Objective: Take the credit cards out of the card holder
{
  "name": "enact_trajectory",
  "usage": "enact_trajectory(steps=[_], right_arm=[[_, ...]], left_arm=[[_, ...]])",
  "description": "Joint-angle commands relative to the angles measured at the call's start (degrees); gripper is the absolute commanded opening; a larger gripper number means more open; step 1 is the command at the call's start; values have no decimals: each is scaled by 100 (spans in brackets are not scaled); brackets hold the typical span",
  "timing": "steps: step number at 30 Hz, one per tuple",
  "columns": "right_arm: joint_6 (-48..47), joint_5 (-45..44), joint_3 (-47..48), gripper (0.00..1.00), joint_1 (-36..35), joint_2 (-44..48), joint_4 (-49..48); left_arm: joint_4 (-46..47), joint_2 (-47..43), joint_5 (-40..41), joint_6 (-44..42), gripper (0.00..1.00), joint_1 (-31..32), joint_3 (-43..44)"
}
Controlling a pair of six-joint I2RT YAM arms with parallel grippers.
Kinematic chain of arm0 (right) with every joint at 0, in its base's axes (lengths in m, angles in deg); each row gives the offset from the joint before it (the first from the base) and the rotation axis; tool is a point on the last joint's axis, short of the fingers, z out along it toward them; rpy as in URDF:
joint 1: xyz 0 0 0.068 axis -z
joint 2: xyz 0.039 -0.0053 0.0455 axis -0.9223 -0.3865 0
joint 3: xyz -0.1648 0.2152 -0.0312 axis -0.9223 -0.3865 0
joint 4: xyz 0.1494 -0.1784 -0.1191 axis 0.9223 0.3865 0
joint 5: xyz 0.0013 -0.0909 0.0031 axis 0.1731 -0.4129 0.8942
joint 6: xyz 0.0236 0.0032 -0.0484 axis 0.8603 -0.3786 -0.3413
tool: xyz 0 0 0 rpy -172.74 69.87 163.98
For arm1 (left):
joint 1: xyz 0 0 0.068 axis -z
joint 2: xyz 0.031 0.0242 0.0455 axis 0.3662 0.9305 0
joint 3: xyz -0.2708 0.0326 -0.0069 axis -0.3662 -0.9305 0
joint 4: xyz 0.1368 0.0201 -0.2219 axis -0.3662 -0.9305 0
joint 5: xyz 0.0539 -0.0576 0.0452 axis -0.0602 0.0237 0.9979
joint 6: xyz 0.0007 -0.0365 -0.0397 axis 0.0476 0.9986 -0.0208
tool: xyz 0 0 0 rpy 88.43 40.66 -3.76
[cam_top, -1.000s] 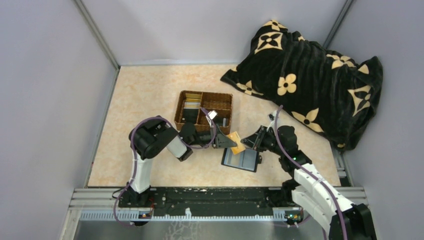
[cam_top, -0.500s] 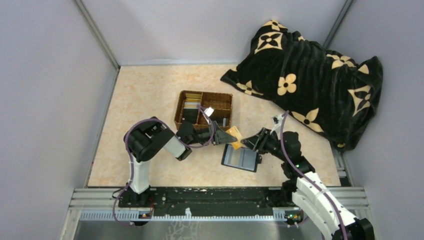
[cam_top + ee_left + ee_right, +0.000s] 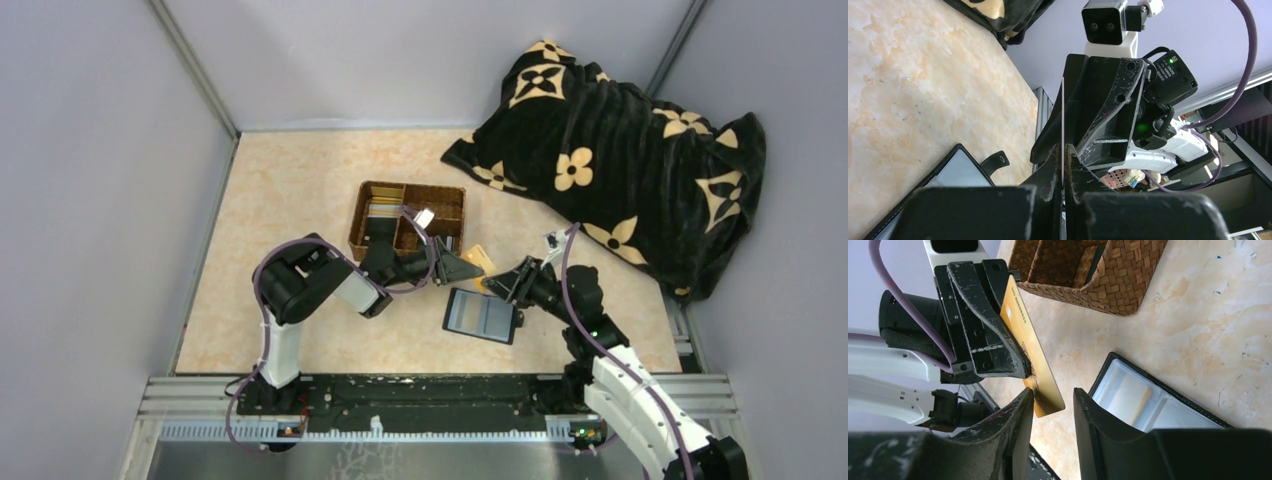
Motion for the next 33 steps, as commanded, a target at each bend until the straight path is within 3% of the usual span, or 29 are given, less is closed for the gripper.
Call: enact_trajectory(steps=[1,4,7,16,25,28,33], right_arm=[[-36,-62,27,35,46,113,-408],[-64,-104,52,28,41,76,-450],[-104,-155,84,27,41,46,-415],[-1076,-305,797,46,46,-190,382],[-1074,155,853,42,48,-558,-73],[-979,305,793,32,41,-594,-228],[-950,279,718,0,41,-454,-291]], left_arm=[[1384,-12,94,-119,0,28,-41],[1384,-26,78,-106,0,37,-68],[1384,-61,61,-101,0,32,-108],[1384,-277,-171,-125,0,31,-334],[1384,-358,-294,-146,0,32,-362],[1384,-299,-337,-105,0,28,-290],[1384,-210,-398,-24,0,30,-229]])
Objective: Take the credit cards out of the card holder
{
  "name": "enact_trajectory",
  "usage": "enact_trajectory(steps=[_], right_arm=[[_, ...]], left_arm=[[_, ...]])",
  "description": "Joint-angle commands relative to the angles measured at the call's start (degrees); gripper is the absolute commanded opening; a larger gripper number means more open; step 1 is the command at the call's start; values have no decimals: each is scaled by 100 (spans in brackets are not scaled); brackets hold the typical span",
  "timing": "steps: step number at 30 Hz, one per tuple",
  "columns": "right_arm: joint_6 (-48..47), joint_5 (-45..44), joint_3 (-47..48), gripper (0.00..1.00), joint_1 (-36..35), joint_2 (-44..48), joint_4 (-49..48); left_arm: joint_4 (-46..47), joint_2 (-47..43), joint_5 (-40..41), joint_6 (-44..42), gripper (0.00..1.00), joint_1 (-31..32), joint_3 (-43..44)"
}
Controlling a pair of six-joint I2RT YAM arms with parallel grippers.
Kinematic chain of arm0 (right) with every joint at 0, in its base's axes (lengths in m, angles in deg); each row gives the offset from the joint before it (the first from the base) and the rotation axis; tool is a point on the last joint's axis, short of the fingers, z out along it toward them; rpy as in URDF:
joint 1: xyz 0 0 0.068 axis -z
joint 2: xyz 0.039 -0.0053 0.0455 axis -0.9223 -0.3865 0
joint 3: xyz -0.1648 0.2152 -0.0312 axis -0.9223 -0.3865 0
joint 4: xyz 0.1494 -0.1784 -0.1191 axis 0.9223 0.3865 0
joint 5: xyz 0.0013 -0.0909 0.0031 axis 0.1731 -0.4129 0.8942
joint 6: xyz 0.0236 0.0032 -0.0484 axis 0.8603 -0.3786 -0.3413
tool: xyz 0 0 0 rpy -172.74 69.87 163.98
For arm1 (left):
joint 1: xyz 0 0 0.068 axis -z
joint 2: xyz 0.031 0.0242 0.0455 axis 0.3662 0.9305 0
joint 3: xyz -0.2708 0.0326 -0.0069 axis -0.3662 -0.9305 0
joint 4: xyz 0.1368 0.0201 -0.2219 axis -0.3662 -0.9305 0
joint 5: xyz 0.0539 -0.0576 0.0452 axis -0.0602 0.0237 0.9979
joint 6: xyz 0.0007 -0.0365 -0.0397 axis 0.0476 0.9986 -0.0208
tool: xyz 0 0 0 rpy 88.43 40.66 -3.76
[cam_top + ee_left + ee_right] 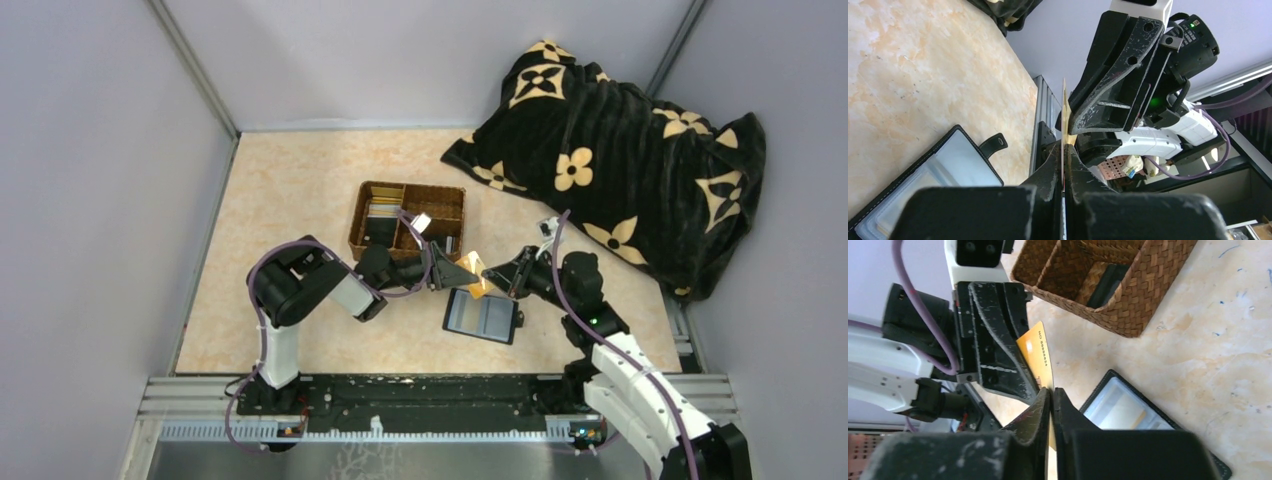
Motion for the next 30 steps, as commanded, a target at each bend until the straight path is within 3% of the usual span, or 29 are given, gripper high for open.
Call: enact_trajectory(steps=[1,3,6,10,13,17,22,27,30], right_arm=[[-33,58,115,0,41,122,-350],[-26,66,113,0,42,147,-383],[-8,-23,141,0,42,163,-401],[-93,-170,316,0,41,82,-327],[-136,-324,492,0,41,-101,-411],[-227,-782,983,0,46,-646,-631],[-203,-1176,1678,0,17,-1729,-1185],[-683,-2042,2914,0,-669,-2916,-1047],[-930,-2602,3509,0,-1014,-3568,-884]], left_arm=[[1395,-5,-158,15,0,28,95],[1395,1,-115,40,4,27,71],[1395,-121,186,-2,39,-23,-172],[1395,-387,186,-72,55,-225,-393],[1189,-576,267,-68,57,-467,-685],[1235,-776,246,199,56,-1242,-1175],[1297,-1189,8,555,52,-1772,-1276],[249,-1901,-182,235,51,-1932,-945],[-1158,-2589,-18,-544,46,-1997,-723]])
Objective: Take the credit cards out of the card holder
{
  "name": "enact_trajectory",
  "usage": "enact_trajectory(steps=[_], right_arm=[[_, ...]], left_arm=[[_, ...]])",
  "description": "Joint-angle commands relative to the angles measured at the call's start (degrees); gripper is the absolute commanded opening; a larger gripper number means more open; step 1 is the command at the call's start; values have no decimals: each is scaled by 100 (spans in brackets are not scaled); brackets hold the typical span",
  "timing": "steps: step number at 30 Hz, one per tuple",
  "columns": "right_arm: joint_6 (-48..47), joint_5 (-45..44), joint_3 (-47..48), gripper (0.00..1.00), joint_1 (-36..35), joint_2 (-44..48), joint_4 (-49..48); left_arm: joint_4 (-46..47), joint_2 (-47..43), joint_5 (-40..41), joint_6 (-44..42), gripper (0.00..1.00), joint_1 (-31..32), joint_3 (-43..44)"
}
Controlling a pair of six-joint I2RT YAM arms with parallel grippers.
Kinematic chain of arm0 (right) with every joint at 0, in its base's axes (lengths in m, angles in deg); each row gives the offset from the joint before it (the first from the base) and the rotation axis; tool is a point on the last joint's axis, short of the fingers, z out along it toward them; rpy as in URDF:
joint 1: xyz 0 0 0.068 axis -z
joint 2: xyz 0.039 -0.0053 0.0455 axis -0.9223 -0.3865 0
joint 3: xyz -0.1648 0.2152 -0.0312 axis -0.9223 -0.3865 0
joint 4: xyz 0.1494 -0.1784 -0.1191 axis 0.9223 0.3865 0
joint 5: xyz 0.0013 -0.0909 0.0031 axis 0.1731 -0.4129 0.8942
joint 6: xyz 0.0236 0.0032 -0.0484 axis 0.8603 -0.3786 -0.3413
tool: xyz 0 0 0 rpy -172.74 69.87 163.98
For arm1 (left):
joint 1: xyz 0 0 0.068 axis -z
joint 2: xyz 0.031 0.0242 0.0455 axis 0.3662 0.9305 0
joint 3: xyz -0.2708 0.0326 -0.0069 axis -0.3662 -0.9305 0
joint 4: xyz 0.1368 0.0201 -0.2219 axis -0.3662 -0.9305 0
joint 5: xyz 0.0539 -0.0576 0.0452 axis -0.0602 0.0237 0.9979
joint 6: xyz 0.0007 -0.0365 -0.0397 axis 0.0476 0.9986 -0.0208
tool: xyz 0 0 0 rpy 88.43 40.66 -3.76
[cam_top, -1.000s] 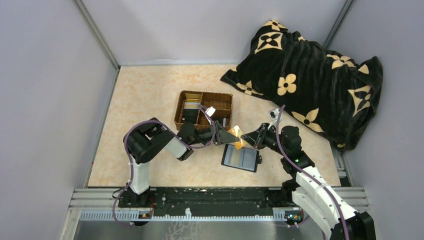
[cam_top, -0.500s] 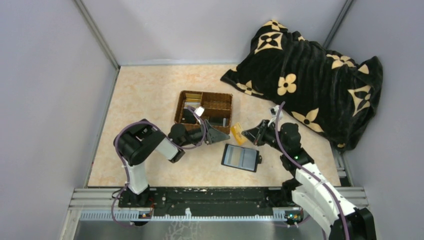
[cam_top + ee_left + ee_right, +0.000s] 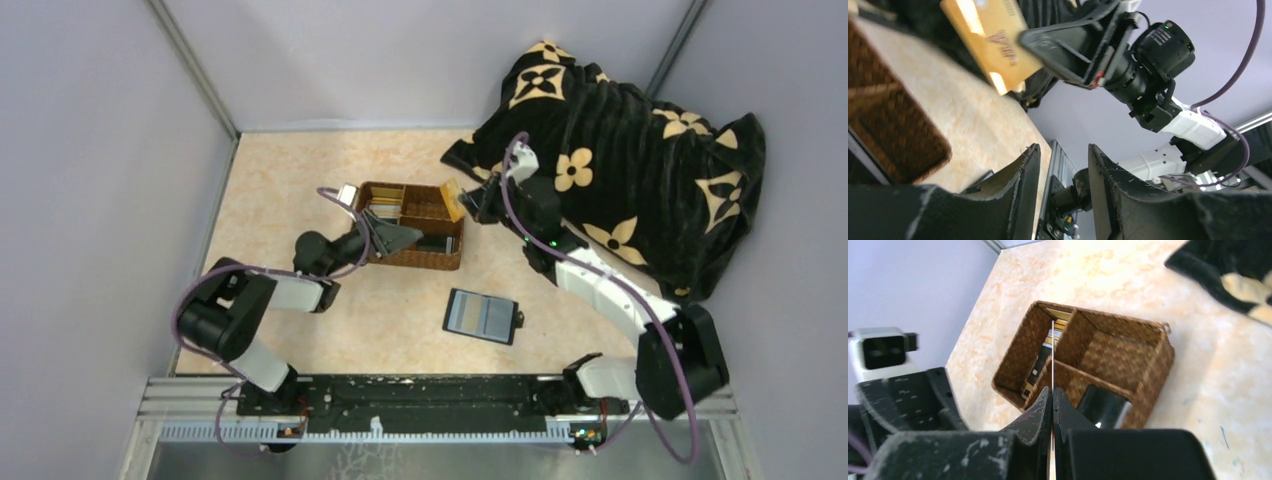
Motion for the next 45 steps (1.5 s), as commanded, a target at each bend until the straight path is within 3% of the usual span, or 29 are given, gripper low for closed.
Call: enact_trajectory(steps=[1,6,7,10,13,25,45], right_arm=[[-483,-950,1006,0,-491,-828,-66],[-940,-1897,1914,0,-1089,-1621,580],[-971,-1969,2068,0,-1186,-1767,672],[-967,-2091,2409,0,-1394,-2140,913],[-921,-2225,2599,0,-1594,-2389,1100],[-765,-3228,2379,0,-2490,-2727,1200],[-554,-3446,2449,0,-2470,-3065,1352]], left_arm=[[-1623,-1002,142,-1129,44,-98,435],[-4743,-2347,1531,-3044,44,-98,915],[-5115,-2535,1939,-3245,45,-99,928],[-5796,-2916,2799,-3616,62,-155,893],[-6237,-2949,3113,-3651,69,-286,947],[-6624,-2851,3779,-3533,64,-435,879],[-6582,-2875,3815,-3465,64,-444,622]])
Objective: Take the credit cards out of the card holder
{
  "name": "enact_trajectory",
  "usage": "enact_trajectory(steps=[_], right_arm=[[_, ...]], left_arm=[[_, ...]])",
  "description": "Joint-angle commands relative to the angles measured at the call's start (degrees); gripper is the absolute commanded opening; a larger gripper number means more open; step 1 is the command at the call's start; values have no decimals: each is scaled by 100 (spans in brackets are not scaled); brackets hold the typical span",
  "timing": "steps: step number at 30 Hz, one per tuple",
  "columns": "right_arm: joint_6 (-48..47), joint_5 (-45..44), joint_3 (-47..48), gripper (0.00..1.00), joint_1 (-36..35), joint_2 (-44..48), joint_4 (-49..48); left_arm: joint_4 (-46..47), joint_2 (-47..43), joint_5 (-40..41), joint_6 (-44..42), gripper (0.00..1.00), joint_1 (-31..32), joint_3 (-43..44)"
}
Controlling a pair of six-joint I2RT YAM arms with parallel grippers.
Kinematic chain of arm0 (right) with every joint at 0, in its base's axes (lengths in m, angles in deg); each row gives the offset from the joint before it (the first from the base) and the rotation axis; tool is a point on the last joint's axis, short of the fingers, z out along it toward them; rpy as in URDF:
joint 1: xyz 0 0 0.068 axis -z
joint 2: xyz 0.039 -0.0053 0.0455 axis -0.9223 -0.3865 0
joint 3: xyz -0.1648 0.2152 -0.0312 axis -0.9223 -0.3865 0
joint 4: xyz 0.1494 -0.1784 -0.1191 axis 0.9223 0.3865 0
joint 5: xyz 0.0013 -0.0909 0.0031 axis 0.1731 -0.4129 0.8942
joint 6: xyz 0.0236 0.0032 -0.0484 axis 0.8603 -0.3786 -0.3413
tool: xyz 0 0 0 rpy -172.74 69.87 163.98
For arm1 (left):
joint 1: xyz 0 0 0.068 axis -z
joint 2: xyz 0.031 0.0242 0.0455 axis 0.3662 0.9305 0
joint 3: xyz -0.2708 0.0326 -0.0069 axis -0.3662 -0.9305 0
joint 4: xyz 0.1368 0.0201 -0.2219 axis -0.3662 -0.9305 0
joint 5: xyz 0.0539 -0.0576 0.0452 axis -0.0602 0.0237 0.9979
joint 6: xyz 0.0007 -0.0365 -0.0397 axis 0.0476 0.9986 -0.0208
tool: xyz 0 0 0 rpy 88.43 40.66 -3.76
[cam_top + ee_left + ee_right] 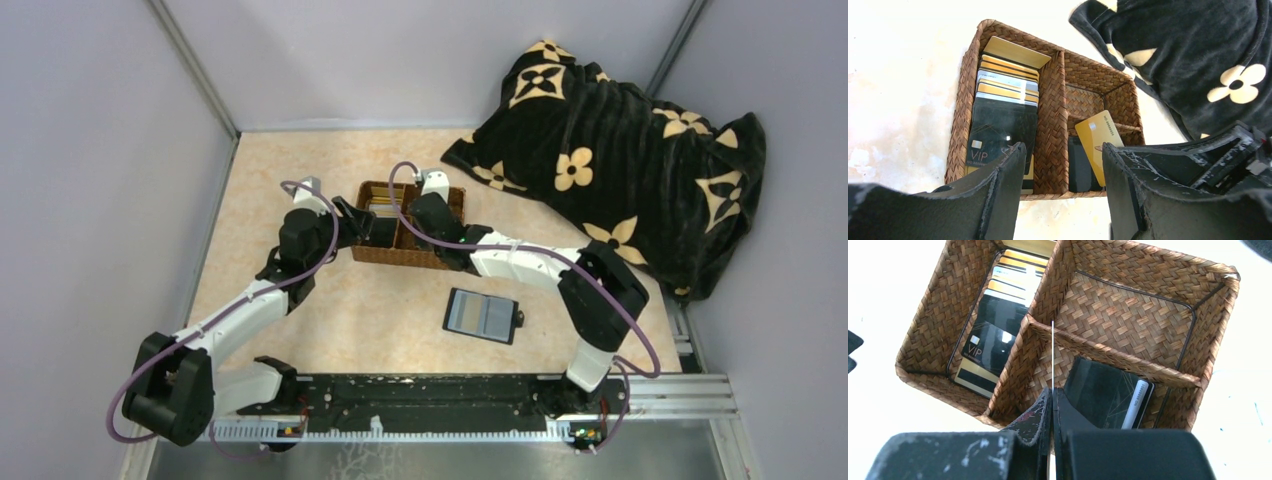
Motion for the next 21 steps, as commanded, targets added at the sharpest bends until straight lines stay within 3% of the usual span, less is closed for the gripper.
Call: enact_trajectory(steps=[1,9,21], right_arm=[[170,-69,370,0,-7,-342,-143],[389,-240,671,0,-130,-960,-229],[408,-345,814,0,-195,-1154,-370]], left_arm=[[26,-43,-72,24,64,-25,-62],[-200,-306,-344,83,63,-17,-214],[-186,-271,-289,87,63,-16,-334]])
